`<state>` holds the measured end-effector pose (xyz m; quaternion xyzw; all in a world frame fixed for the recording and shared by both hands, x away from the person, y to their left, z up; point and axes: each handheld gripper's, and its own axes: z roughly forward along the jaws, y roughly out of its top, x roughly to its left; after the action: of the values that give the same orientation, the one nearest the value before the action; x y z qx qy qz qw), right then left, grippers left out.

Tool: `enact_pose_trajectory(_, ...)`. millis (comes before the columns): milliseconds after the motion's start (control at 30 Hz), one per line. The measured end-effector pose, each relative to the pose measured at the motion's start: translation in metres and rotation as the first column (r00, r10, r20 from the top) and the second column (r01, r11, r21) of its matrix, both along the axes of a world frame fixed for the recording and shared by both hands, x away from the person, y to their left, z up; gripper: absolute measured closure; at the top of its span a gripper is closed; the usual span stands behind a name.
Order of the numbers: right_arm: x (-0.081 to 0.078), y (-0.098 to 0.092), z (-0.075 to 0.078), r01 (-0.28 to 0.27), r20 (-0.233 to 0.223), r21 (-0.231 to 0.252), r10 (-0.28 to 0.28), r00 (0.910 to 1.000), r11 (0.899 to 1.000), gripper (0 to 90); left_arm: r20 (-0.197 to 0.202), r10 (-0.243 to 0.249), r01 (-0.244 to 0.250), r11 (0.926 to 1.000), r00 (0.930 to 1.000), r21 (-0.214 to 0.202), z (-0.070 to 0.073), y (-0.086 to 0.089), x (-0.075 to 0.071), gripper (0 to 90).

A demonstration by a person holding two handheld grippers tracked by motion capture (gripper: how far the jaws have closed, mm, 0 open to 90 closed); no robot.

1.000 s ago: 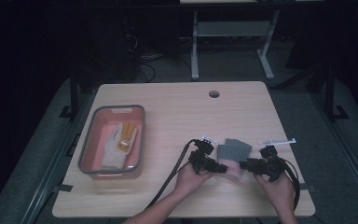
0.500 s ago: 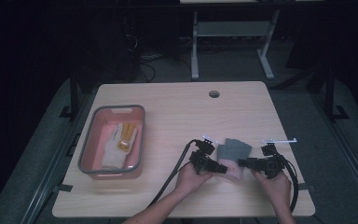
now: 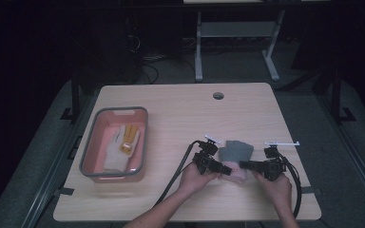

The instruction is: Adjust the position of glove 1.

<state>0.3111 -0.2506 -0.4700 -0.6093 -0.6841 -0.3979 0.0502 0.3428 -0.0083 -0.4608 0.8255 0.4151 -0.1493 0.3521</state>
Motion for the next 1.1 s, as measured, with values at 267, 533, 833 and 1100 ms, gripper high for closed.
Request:
enact_pose_trajectory(267,0.002,0.001,0.002,-0.026,0.001,0.029,0.026,0.9997,0.999,74.3,-0.031,0.027,-0.029,0.9976,0.9992,-0.063,-0.004,0.006,0.003,60.7)
enact_pose_trajectory(533,0.002,0.000,0.006,-0.039,0.023,0.027,0.038,0.9990,0.999,76.0,-0.044,0.037,-0.041,0.9954,0.9983,-0.087,-0.005,0.009,0.005,63.9)
enact_pose_trajectory(833,0.002,0.004,0.014,-0.047,0.038,0.016,0.046,0.9982,0.999,76.4,-0.045,0.037,-0.041,0.9947,0.9983,-0.095,-0.002,0.014,0.007,64.5)
enact_pose_trajectory(1100,0.003,0.011,0.023,-0.060,0.053,0.012,0.059,0.9969,0.998,76.7,-0.038,0.042,-0.046,0.9930,0.9984,-0.109,0.002,0.023,0.007,65.6)
